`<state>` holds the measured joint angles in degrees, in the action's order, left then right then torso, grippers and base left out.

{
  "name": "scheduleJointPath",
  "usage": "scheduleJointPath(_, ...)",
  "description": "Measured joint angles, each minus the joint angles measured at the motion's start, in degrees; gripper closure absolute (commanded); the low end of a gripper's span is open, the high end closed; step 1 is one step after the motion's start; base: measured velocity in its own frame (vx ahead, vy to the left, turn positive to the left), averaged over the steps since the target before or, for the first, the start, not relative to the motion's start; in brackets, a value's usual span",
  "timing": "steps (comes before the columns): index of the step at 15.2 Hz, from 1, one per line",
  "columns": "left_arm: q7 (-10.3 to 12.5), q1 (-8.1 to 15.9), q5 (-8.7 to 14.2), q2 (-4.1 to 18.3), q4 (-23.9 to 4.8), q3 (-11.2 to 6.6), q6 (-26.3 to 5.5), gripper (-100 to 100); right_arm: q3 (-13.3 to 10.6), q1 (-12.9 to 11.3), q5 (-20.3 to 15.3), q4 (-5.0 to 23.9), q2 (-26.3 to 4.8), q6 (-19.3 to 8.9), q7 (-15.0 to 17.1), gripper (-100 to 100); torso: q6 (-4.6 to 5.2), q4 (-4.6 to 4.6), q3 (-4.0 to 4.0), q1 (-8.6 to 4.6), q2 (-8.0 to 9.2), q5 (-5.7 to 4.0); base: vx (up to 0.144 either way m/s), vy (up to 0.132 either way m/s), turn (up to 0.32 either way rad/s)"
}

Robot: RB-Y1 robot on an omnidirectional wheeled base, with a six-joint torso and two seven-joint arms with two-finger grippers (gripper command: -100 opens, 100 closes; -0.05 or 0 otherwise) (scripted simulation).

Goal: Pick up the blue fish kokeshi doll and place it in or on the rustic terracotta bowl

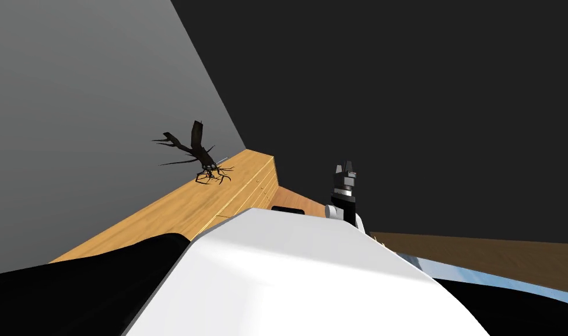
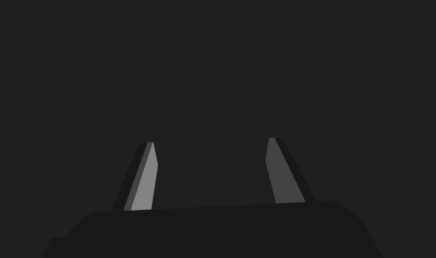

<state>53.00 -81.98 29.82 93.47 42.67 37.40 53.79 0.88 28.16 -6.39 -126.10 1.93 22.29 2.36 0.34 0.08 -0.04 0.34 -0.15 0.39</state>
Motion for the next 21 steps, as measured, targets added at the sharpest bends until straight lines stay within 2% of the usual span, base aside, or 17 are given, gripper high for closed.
scheduleJointPath(1,0.0,0.0,0.0,0.0,0.0,-0.01,0.0,100,0.0,0.0,0.0,0.0,0.0,0.0,0.0,0,0.0,0.0,0.0,0.0,0.0,0.0,0.001,0.001,0.197)
scheduleJointPath(2,0.5,1.2,-0.8,0.3,-0.5,0.41,0.2,100,0.0,0.0,0.0,0.0,0.0,0.0,0.0,0,-0.14,0.01,0.02,0.03,0.02,0.06,0.004,-0.003,0.407)
scheduleJointPath(4,1.4,3.2,-1.5,2.7,0.6,1.38,-0.2,100,0.0,0.0,0.0,0.0,0.0,0.0,0.0,0,-0.45,0.06,0.14,0.02,0.21,0.22,0.005,-0.015,0.253)
scheduleJointPath(5,2.0,4.7,-2.5,2.9,0.1,1.98,-0.2,100,0.0,0.0,0.0,0.0,0.0,0.0,0.0,0,-0.39,0.1,0.19,0.03,0.28,0.29,-0.006,-0.014,0.178)
scheduleJointPath(6,2.4,5.1,-2.3,4.4,1.2,2.39,-0.5,100,0.0,0.0,0.0,0.0,0.0,0.0,0.0,0,-0.33,0.12,0.2,0.03,0.29,0.36,-0.013,-0.007,0.197)
scheduleJointPath(8,3.5,7.7,-3.6,6.8,2.3,3.56,-1.3,100,0.0,0.0,0.0,0.0,0.0,0.0,0.0,0,-0.28,0.16,0.21,0.09,0.26,0.53,-0.008,-0.014,0.222)
scheduleJointPath(10,4.6,10.1,-4.8,8.2,2.0,4.48,-0.9,100,0.0,0.0,0.0,0.0,0.0,0.0,0.0,0,-0.22,0.17,0.2,0.1,0.23,0.52,-0.003,-0.011,0.155)
scheduleJointPath(11,5.4,12.0,-6.3,8.5,1.4,5.11,-0.6,100,0.0,0.0,0.0,0.0,0.0,0.0,0.0,0,-0.24,0.17,0.19,0.13,0.22,0.52,-0.002,-0.011,0.203)
scheduleJointPath(12,5.7,12.3,-5.8,10.0,2.0,5.54,-0.5,100,0.0,0.0,0.0,0.0,0.0,0.0,0.0,0,-0.21,0.16,0.18,0.11,0.2,0.46,-0.002,-0.008,0.257)
scheduleJointPath(13,6.2,13.6,-6.2,11.4,2.9,6.11,-0.7,100,0.0,0.0,0.0,0.0,0.0,0.0,0.0,0,-0.24,0.16,0.17,0.09,0.18,0.45,-0.002,-0.011,0.231)
scheduleJointPath(15,8.3,17.8,-9.5,12.9,3.0,7.0,-1.3,100,0.0,0.0,0.0,0.0,0.0,0.0,0.0,0,-0.22,0.16,0.16,0.11,0.16,0.45,-0.004,-0.014,0.237)
scheduleJointPath(18,8.9,20.3,-9.2,16.4,5.0,8.49,-1.9,100,0.0,0.0,0.0,0.0,0.0,0.0,0.0,0,-0.1,0.14,0.12,0.04,0.1,0.3,-0.004,-0.008,0.134)
scheduleJointPath(21,9.1,23.0,-8.1,20.8,7.0,11.14,-2.3,100,0.0,0.0,0.0,0.0,0.0,0.0,0.0,0,-0.22,0.13,0.13,-0.12,0.12,0.12,-0.002,-0.007,0.207)
